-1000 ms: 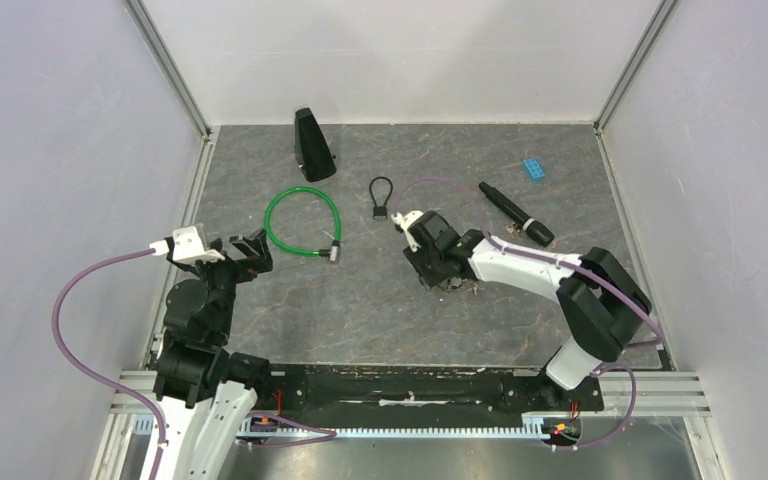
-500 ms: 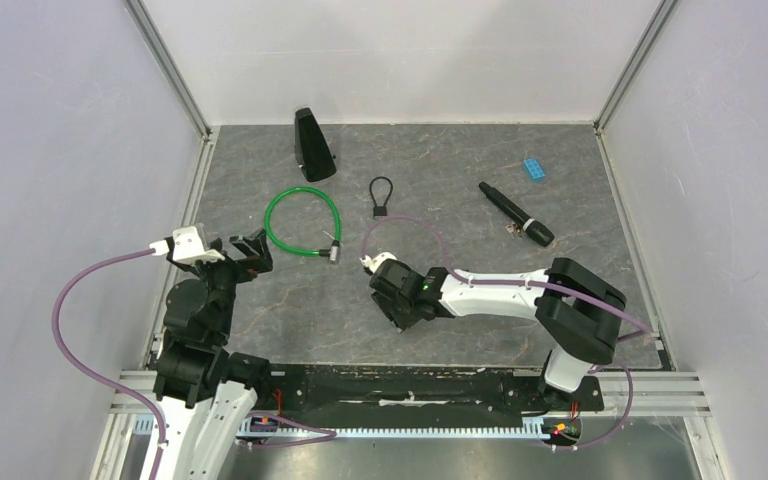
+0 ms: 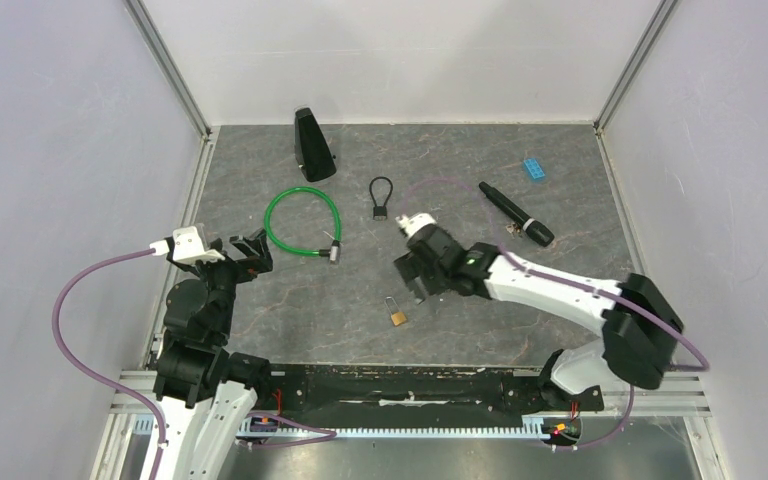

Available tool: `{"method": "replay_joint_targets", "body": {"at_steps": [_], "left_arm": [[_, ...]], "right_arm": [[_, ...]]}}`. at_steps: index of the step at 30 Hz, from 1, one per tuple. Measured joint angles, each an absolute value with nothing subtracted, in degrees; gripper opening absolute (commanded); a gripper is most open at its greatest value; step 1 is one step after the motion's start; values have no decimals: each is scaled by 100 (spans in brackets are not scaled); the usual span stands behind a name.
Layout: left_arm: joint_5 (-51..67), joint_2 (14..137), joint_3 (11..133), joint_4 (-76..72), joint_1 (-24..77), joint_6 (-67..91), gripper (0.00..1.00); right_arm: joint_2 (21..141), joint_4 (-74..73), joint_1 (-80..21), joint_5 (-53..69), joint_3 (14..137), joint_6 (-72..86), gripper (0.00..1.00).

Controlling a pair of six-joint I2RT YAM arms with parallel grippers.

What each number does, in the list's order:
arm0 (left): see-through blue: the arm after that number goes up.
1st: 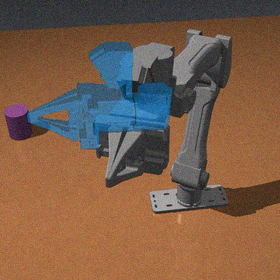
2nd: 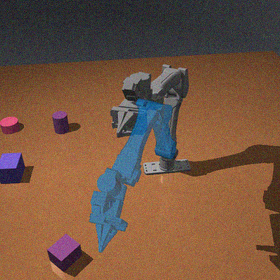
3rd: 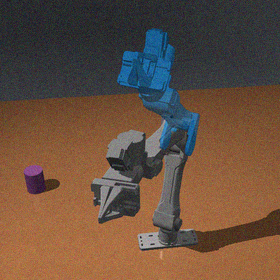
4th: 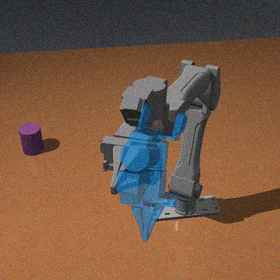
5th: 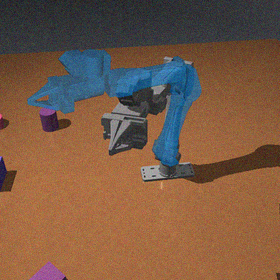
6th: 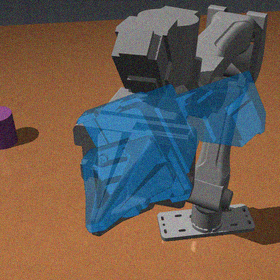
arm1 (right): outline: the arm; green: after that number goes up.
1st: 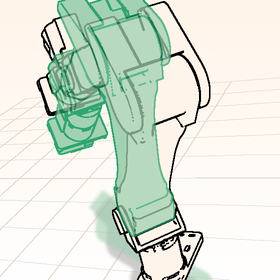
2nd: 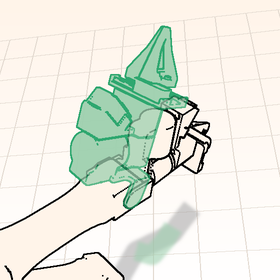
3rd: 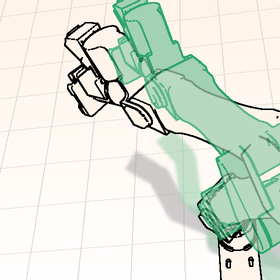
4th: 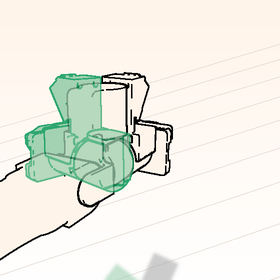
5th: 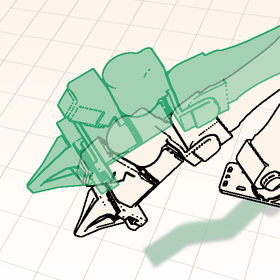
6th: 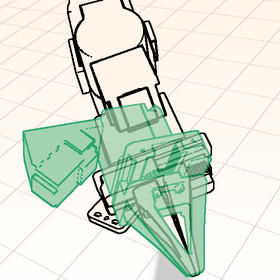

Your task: Unlock with the key

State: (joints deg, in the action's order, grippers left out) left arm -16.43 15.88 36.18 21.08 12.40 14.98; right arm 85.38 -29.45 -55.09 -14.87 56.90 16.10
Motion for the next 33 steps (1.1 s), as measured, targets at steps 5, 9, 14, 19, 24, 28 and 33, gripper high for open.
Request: {"method": "replay_joint_targets", "body": {"at_steps": [5, 9, 14, 19, 24, 28, 33], "left_arm": [[-1640, 1632, 3618, 2108, 1240, 1498, 98], [-1640, 1702, 3618, 2110, 1240, 1498, 98], [-1638, 1754, 3618, 2110, 1240, 1498, 98], [-1636, 1791, 3618, 2110, 1240, 1498, 98], [-1634, 1802, 3618, 2110, 1240, 1498, 97], [-1629, 1815, 3618, 2112, 1240, 1498, 97], [-1625, 1835, 3618, 2112, 1240, 1498, 97]], "right_arm": [[7841, -2961, -4633, -1476, 5127, 1387, 80], [7743, -2947, -4449, -1190, 4617, 1302, 76], [7765, -2834, -4405, -832, 4176, 1291, 71], [7944, -2512, -4379, -469, 4099, 1304, 62], [8296, -2073, -4370, -141, 4106, 1321, 58], [8720, -1785, -4370, 21, 4412, 1288, 59], [9074, -1629, -4368, 27, 4816, 1155, 61]]}}
